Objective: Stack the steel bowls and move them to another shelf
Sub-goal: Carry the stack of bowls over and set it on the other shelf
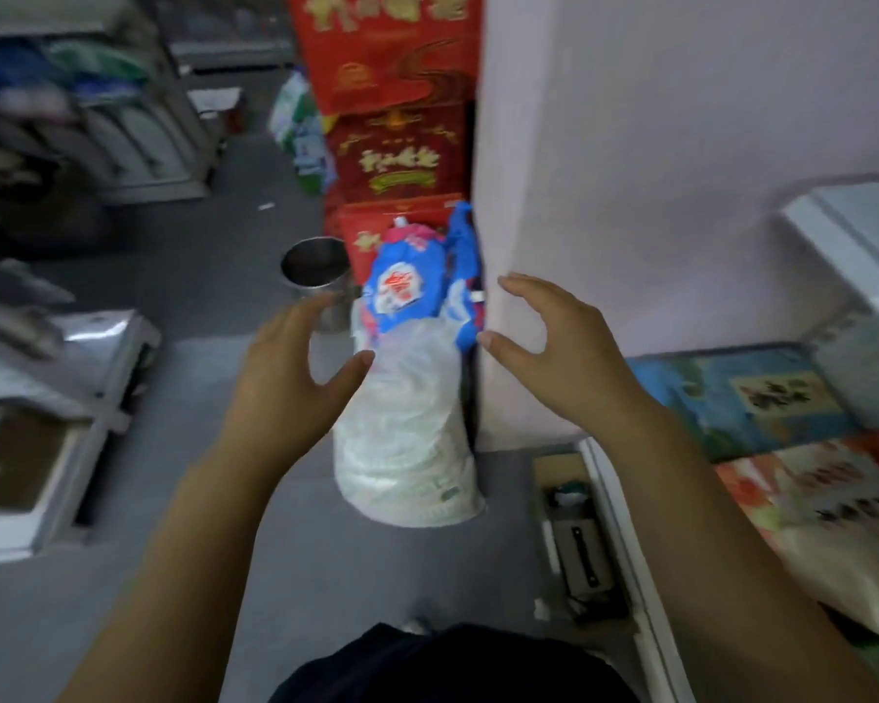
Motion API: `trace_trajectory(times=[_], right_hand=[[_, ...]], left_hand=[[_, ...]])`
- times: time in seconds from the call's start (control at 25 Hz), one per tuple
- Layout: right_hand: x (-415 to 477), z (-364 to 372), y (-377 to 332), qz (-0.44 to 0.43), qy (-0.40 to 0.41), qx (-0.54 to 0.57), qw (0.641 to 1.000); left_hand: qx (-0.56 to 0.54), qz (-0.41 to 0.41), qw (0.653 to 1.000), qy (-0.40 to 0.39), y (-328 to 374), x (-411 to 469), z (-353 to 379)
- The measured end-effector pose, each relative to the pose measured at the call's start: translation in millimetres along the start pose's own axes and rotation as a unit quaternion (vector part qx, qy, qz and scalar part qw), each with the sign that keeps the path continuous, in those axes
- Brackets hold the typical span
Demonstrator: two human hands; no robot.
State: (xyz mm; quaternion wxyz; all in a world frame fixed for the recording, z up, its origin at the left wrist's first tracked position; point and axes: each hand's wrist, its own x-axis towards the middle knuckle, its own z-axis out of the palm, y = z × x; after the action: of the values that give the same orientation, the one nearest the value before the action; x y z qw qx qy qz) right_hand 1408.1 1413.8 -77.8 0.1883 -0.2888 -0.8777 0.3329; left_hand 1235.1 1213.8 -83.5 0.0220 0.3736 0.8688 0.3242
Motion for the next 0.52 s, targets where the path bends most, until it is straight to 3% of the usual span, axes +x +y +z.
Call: trace_trajectory(times=[0.28, 0.52], right_hand=[[50.4, 144.3, -137.9, -0.144, -0.147, 0.007, 0.979], [60.1, 253.3, -261.3, -0.303, -0.273, 0.018, 0.913]], left_hand=[[0.070, -0.157, 0.978, 0.120, -141.8, -83.6, -127.9], [0.109, -0.304, 0.919, 0.225, -200.5, -162.5, -191.9]])
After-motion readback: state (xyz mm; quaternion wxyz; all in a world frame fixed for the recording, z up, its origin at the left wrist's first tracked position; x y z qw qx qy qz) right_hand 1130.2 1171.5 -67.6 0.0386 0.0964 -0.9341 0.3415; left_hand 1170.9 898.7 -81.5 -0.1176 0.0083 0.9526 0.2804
